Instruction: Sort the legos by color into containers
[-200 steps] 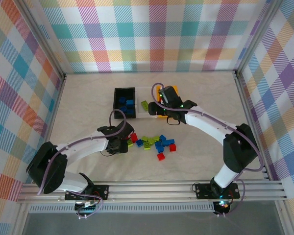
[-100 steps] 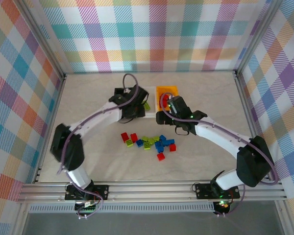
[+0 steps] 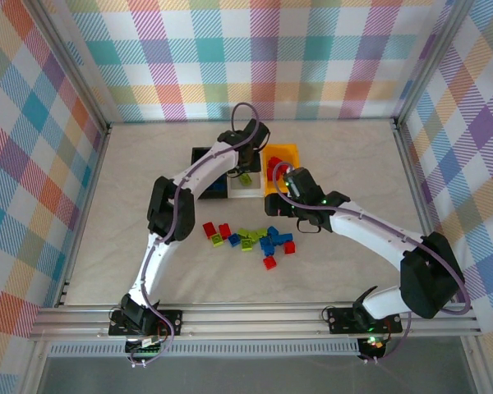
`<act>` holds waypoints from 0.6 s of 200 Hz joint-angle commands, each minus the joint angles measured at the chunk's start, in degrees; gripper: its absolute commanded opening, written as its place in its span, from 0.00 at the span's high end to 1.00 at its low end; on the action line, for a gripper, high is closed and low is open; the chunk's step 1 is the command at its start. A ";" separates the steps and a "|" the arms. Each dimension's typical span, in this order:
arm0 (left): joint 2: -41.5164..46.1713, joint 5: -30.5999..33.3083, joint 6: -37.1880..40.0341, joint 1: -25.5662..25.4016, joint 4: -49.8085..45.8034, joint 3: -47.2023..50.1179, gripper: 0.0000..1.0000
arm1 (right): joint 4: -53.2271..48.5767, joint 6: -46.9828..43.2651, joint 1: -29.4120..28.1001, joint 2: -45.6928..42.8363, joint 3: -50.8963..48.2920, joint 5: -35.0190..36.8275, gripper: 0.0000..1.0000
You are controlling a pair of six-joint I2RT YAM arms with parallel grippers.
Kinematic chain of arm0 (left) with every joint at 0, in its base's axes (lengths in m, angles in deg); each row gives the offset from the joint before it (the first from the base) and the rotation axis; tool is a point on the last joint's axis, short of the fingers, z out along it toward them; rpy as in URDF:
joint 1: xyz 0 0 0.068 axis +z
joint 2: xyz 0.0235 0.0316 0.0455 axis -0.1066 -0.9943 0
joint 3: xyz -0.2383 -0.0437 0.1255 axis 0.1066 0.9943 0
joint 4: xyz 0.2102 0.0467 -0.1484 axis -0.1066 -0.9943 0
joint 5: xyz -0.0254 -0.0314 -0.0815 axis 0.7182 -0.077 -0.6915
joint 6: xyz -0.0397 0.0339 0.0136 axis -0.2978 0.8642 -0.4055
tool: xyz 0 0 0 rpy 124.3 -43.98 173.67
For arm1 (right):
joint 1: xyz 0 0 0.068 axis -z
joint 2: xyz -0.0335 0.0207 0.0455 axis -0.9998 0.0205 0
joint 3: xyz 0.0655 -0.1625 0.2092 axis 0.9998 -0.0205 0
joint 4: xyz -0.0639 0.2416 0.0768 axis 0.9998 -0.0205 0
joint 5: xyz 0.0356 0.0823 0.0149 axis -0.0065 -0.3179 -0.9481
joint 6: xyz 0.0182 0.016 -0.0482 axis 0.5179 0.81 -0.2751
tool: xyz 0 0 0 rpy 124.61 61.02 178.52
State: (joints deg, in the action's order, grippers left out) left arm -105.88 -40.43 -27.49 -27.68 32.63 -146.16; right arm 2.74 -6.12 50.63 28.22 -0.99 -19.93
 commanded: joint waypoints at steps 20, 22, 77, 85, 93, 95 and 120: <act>6.77 -2.66 0.03 -0.86 -0.79 0.40 0.17 | -1.84 0.03 0.27 -2.33 -1.14 -2.34 0.15; 7.29 -2.78 0.06 -0.95 -0.61 0.74 0.16 | -1.89 -0.12 0.31 -2.39 -1.15 -2.68 0.15; 31.85 -6.21 -3.55 -4.30 11.63 27.61 0.00 | -9.49 -2.89 -0.68 -1.16 -0.72 -12.99 0.19; 36.02 -5.77 -4.17 -5.04 12.78 32.46 0.00 | -11.57 -3.37 -1.71 -0.70 -0.86 -13.39 0.20; 39.76 -5.21 -4.97 -5.75 13.53 37.25 0.00 | -13.31 -3.94 -3.30 -0.30 -1.18 -13.64 0.20; 40.58 -5.16 -5.15 -5.86 13.75 38.25 0.00 | -13.61 -4.04 -3.75 -0.25 -1.26 -13.62 0.20; 51.55 -3.80 -8.45 -6.82 14.93 52.40 0.00 | -15.62 -4.12 -10.30 0.38 -3.26 -13.40 0.20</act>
State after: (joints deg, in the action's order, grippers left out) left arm -60.85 -45.31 -31.84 -33.78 45.73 -104.50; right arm -7.27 -8.77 45.87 27.65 -2.00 -30.66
